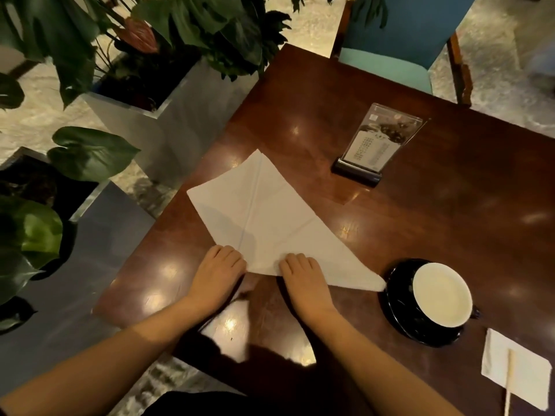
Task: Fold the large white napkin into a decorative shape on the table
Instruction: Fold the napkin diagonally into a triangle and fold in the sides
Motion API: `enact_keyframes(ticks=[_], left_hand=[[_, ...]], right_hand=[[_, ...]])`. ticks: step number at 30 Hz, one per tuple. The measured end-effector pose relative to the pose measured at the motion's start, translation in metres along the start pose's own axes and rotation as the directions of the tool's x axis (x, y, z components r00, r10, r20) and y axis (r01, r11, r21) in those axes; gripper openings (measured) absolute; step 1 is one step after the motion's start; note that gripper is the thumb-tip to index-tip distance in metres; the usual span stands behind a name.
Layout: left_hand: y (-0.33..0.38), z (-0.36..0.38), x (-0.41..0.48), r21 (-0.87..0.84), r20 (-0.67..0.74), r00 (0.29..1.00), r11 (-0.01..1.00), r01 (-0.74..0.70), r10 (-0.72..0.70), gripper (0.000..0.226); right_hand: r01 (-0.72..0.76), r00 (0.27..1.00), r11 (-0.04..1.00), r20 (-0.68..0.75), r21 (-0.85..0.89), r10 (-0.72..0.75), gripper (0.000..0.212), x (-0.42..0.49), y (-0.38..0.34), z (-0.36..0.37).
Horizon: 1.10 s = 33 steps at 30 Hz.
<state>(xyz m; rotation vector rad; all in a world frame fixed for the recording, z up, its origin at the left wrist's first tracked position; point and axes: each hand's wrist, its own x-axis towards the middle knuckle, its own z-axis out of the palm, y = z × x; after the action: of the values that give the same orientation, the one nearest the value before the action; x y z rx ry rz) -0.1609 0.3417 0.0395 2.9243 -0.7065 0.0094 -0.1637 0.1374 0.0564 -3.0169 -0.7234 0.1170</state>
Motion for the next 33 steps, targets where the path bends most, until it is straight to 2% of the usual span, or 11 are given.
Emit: enact_keyframes(ticks=[4, 7, 15, 18, 21, 23, 24, 26, 27, 30, 33], left_hand=[[-0.020, -0.007, -0.015, -0.040, -0.002, 0.996, 0.996, 0.084, -0.084, 0.020], [-0.022, -0.009, -0.021, -0.049, -0.026, 0.990, 0.990, 0.135, -0.137, 0.021], [-0.012, -0.010, -0.023, -0.102, -0.052, 0.972, 0.969, 0.223, -0.229, 0.028], [-0.014, -0.008, -0.026, -0.153, -0.112, 0.952, 0.952, 0.266, -0.285, 0.027], [-0.018, -0.006, -0.032, -0.194, -0.097, 0.935, 0.928, 0.318, -0.340, 0.031], [-0.022, -0.004, -0.036, -0.234, -0.063, 0.913, 0.896, 0.379, -0.403, 0.027], [-0.024, -0.003, -0.038, -0.260, -0.049, 0.893, 0.869, 0.421, -0.447, 0.022], [-0.025, 0.000, -0.041, -0.314, -0.031, 0.850, 0.813, 0.491, -0.526, 0.007], [-0.025, 0.001, -0.042, -0.334, -0.015, 0.831, 0.787, 0.519, -0.555, 0.007], [-0.022, 0.002, -0.041, -0.373, 0.010, 0.787, 0.728, 0.575, -0.617, 0.007], [-0.016, 0.002, -0.042, -0.409, 0.005, 0.736, 0.670, 0.619, -0.677, 0.008]], right_hand=[[-0.082, 0.988, 0.997, 0.135, 0.009, 0.080, 0.027, 0.005, 0.026, -0.011], [-0.109, 0.963, 0.993, 0.250, 0.034, 0.097, 0.027, 0.013, 0.043, -0.020], [-0.037, 0.828, 0.998, 0.561, 0.043, 0.007, 0.006, 0.051, 0.082, -0.061], [-0.042, 0.785, 0.995, 0.619, 0.094, -0.025, 0.020, 0.062, 0.103, -0.080], [-0.131, 0.788, 0.954, 0.613, 0.270, -0.065, 0.026, 0.070, 0.119, -0.100], [-0.230, 0.832, 0.879, 0.554, 0.417, -0.046, 0.020, 0.074, 0.125, -0.105], [-0.293, 0.855, 0.811, 0.518, 0.507, -0.015, 0.013, 0.077, 0.126, -0.104], [-0.405, 0.885, 0.611, 0.460, 0.680, 0.075, 0.008, 0.084, 0.123, -0.100], [-0.437, 0.889, 0.510, 0.442, 0.741, 0.119, 0.008, 0.090, 0.121, -0.098], [-0.477, 0.875, 0.291, 0.414, 0.829, 0.252, 0.006, 0.114, 0.109, -0.090], [-0.494, 0.842, 0.179, 0.416, 0.851, 0.343, 0.010, 0.143, 0.094, -0.083]])
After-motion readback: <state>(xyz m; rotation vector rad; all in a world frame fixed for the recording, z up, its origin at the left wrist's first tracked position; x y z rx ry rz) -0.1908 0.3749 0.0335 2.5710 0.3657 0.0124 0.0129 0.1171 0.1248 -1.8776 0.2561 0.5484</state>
